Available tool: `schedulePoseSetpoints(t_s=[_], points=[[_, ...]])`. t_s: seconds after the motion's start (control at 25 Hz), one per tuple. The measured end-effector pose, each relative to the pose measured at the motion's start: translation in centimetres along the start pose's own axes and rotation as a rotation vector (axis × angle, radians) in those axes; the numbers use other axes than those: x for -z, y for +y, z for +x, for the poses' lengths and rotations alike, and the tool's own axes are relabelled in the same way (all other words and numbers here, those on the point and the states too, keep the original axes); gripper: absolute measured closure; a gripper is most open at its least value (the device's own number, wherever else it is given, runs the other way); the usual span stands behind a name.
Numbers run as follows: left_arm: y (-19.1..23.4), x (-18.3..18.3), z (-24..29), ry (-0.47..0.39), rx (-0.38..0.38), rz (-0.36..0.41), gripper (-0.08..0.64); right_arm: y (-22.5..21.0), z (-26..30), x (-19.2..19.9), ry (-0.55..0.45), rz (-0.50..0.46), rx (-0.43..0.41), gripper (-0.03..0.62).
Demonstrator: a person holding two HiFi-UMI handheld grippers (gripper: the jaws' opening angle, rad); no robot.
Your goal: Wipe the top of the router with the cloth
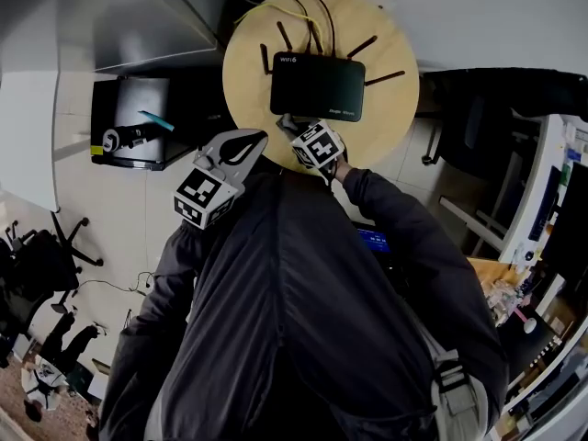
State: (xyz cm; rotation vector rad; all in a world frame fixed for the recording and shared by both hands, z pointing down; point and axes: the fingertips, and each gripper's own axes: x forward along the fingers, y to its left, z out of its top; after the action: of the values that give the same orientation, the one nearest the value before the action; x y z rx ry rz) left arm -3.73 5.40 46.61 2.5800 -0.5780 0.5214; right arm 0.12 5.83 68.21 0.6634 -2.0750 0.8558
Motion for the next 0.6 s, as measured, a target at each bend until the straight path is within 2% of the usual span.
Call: schedulePoseSetpoints(t_s=[0.2, 0.36, 0.6], points=[[0.7, 0.1, -1.4, -0.015, -0.035, -0.014, 0.569, 1.1, 2.6, -1.0, 0.021, 0.036, -0.013, 0.56], [1.0, 0.1, -1.8, -0.015, -0.05, -0.017, 0.569, 0.3, 3.5, -1.1, 0.008, 0.134, 0.01, 0.56], [0.7, 0.8, -1.6, -0.006, -0.018, -0.012, 0.569, -1.3, 2.2, -0.1, -0.018, 0.248, 0.045, 0.56]])
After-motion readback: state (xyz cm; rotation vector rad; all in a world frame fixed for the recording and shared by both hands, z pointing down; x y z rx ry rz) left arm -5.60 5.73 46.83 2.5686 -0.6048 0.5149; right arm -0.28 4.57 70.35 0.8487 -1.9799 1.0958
